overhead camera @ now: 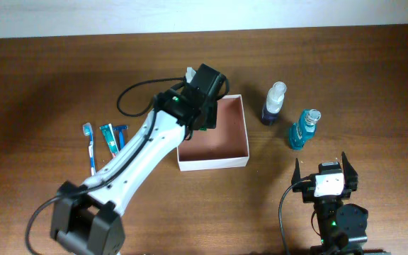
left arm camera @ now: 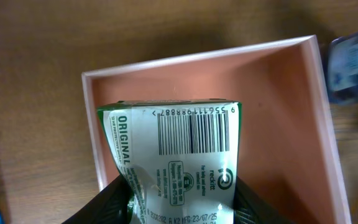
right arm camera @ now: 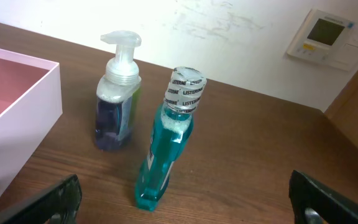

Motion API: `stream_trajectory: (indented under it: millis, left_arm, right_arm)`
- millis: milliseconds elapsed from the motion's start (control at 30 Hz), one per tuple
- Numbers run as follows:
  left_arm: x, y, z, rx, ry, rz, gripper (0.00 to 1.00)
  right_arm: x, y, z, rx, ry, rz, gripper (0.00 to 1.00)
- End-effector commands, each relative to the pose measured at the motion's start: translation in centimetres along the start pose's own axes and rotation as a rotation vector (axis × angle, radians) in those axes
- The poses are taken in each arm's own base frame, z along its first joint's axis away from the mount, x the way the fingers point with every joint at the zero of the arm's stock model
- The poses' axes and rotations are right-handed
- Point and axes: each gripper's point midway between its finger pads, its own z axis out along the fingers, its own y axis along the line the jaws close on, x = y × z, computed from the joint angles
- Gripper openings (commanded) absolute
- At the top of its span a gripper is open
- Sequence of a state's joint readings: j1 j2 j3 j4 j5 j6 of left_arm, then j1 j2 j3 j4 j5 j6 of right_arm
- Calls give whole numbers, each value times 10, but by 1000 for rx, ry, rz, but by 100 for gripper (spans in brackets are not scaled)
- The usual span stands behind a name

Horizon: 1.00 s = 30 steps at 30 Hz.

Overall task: Pack container
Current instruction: 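Lift the soap packet and carry it right over the pink box, then lower the packet into the box and open the left gripper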

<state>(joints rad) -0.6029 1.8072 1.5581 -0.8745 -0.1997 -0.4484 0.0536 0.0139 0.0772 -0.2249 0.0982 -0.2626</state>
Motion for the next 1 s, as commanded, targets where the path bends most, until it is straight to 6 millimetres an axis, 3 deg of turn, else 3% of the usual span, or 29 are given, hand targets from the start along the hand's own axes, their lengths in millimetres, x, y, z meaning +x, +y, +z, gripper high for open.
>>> stream_trajectory:
  millis: [0,267,500,633,967]
  left_arm:
    - [-7,-1,1,-15,-21,-74,18]
    - [1,0,14,-32,10,-74,18]
    - [14,1,39,-66,67,-120,18]
    - [19,2,48,-79,89,-115,10]
    - [30,3,69,-105,133,-105,10]
  right_arm:
    - [2,-3,0,21,2,1,98]
    - [3,-3,0,21,3,2,98]
    - [3,-3,0,21,3,2,98]
    - [2,-3,0,21,2,1,98]
    - [3,-3,0,21,3,2,98]
